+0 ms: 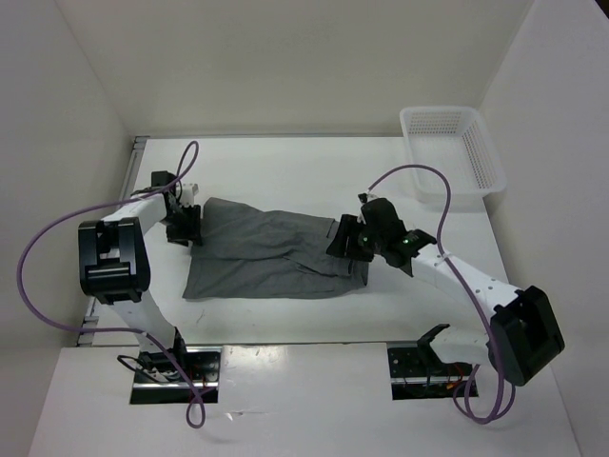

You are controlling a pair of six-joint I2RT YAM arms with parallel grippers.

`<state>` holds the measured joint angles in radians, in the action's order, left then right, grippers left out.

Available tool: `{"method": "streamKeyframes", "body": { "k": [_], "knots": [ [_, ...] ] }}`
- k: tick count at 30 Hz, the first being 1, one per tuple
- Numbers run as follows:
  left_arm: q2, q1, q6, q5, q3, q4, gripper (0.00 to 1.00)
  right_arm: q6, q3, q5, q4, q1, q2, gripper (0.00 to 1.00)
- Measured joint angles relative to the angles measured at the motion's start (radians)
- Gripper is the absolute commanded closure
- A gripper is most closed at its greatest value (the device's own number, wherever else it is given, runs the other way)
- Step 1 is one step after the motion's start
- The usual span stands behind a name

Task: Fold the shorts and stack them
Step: Fold the shorts

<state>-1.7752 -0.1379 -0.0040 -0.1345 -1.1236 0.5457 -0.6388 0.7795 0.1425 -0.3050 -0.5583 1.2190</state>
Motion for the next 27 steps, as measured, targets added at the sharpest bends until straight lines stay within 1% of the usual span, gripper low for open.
{"method": "streamKeyframes", "body": {
  "k": [3,6,8,9,12,15,16,20,23,24,27],
  "knots": [
    [-0.001,-0.001,0.0,-0.024,-0.002,-0.006,0.49,-0.002,0.0,0.0,0.003,0.0,0.016,0.39],
    [-0.001,-0.001,0.0,-0.052,-0.002,-0.013,0.52,-0.008,0.0,0.0,0.021,0.0,0.016,0.39],
    [-0.002,0.0,0.001,-0.07,-0.002,-0.017,0.56,-0.011,0.0,-0.001,0.03,0.0,0.016,0.39],
    [-0.002,0.0,0.0,-0.079,-0.003,-0.017,0.56,-0.012,0.0,-0.001,0.034,0.0,0.016,0.39],
    [-0.002,0.0,0.0,-0.109,-0.012,-0.016,0.62,-0.016,0.0,0.0,0.044,0.0,0.016,0.39],
    [-0.002,0.0,-0.001,-0.133,-0.026,-0.02,0.7,-0.018,0.002,-0.008,0.047,0.002,0.022,0.39],
    [-0.002,0.0,-0.001,-0.137,-0.029,-0.022,0.76,-0.019,0.004,-0.011,0.04,0.005,0.025,0.39],
    [-0.008,0.0,-0.002,-0.151,-0.035,-0.026,0.88,-0.02,0.007,-0.035,0.012,0.007,0.014,0.39],
    [-0.01,0.0,0.0,-0.154,-0.035,-0.026,0.91,-0.031,0.007,-0.054,-0.016,0.021,-0.023,0.4],
    [-0.01,0.0,0.0,-0.155,-0.036,-0.026,0.94,-0.037,0.007,-0.06,-0.021,0.03,-0.034,0.4],
    [-0.01,0.0,0.0,-0.156,-0.04,-0.025,0.99,-0.063,0.007,-0.077,-0.026,0.051,-0.043,0.4]
  ]
}}
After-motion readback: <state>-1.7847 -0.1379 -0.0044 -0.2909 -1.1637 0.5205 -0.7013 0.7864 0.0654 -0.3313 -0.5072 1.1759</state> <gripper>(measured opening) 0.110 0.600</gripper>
